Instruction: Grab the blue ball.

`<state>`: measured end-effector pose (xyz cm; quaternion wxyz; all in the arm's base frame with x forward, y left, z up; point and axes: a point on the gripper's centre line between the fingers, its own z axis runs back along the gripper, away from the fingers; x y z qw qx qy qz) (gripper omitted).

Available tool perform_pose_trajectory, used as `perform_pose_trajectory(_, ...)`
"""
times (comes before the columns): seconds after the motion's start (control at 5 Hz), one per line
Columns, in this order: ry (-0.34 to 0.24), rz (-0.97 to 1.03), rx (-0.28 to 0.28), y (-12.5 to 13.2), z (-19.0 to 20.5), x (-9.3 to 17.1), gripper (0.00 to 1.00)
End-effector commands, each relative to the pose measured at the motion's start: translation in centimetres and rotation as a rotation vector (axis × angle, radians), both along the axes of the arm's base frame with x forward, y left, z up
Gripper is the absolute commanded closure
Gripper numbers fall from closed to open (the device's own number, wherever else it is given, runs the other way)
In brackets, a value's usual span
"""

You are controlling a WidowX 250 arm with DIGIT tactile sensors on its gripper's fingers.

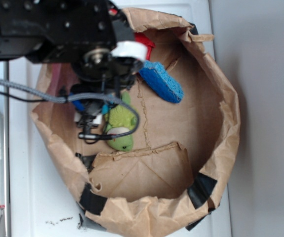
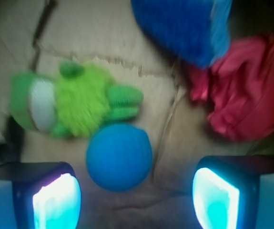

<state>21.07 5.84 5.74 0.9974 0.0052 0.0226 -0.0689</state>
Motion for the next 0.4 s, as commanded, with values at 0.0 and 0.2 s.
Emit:
perform_pose_trajectory(0.0,-0.053,0.003,0.018,-1.6,-2.4,0.4,0.0)
perform_pose_trajectory(0.2,-0.076,-0.006,0.037,-2.1,-3.5,0.3,0.0)
